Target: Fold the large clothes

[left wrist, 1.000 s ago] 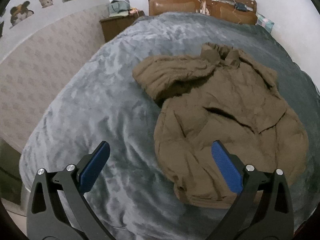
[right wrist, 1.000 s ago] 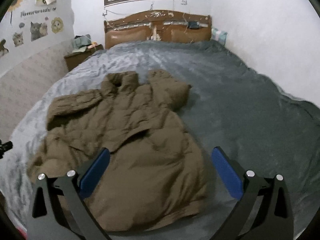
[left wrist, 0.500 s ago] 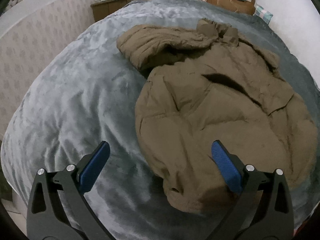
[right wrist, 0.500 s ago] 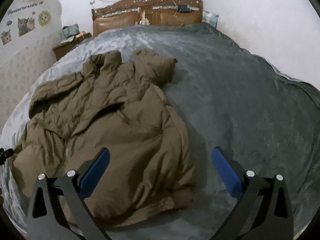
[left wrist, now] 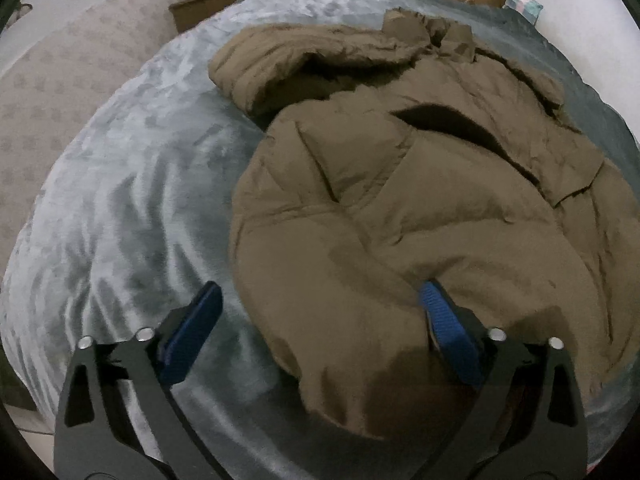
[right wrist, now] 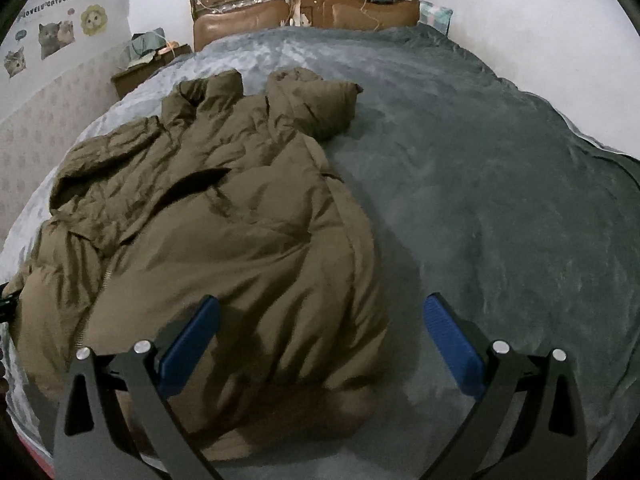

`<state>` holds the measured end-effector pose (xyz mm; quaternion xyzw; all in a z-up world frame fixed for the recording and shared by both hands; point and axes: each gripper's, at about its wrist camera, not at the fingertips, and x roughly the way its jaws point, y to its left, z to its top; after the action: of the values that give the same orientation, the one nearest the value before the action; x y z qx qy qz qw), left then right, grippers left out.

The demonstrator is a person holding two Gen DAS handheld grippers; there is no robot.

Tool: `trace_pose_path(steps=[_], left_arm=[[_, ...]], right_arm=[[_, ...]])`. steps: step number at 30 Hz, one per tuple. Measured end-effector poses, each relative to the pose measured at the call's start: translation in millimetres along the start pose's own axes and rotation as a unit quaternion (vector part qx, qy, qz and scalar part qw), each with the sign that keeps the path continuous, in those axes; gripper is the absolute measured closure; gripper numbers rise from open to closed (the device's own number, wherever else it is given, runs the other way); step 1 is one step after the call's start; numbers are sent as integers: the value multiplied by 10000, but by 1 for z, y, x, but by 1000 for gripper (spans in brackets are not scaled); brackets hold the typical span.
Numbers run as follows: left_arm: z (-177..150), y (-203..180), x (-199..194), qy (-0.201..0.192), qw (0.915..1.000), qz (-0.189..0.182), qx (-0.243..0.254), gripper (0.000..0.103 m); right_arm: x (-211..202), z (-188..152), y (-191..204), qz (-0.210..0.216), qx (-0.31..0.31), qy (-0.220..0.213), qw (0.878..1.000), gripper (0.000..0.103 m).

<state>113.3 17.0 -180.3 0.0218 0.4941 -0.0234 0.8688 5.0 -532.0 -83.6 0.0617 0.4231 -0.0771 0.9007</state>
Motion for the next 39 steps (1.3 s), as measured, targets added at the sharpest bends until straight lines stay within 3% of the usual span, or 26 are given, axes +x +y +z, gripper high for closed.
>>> trace_pose_path(steps=[2,6,8,11,16,19,22,26,29,34,37,39], left_arm=[[3,0,7,99,9999,-112,-42,17],[9,-5,9,109,9998,-58,158,54],[11,-5,10,137,9996,-72,218,62],[12,1,12,186,9996,-161,118,73],[11,16,7,199,9994,-278,-28,85],[5,17,0,131,9998,-56,126,88],[-1,24,-8,97,9998,102,138,90],[-10,40,-19,87,9999,76,49,91],[-8,45,-19,43,10000,-34,39,87],[5,54,-26,-102,9996,259,-58,49],[11,59,-28,-221,9990,386,-90,31],[17,65,-28,-207,9988,392,-184,26]], right_arm=[[11,1,-8,87,108,90,9999,1],[35,-1,-19,563,253,349,9975,1],[46,-4,-20,784,353,448,9953,2],[55,-11,-18,1144,572,482,9906,23],[38,-16,0,926,286,304,9948,73],[20,-18,14,743,49,287,9968,84],[-1,-26,21,764,-37,339,9965,88],[-15,-36,28,646,-233,483,9965,88],[-10,-36,26,484,-315,569,9967,79],[-19,-23,34,250,-466,402,9978,48],[-22,-13,34,81,-497,370,9980,45],[-29,-2,25,13,-418,268,9988,38]])
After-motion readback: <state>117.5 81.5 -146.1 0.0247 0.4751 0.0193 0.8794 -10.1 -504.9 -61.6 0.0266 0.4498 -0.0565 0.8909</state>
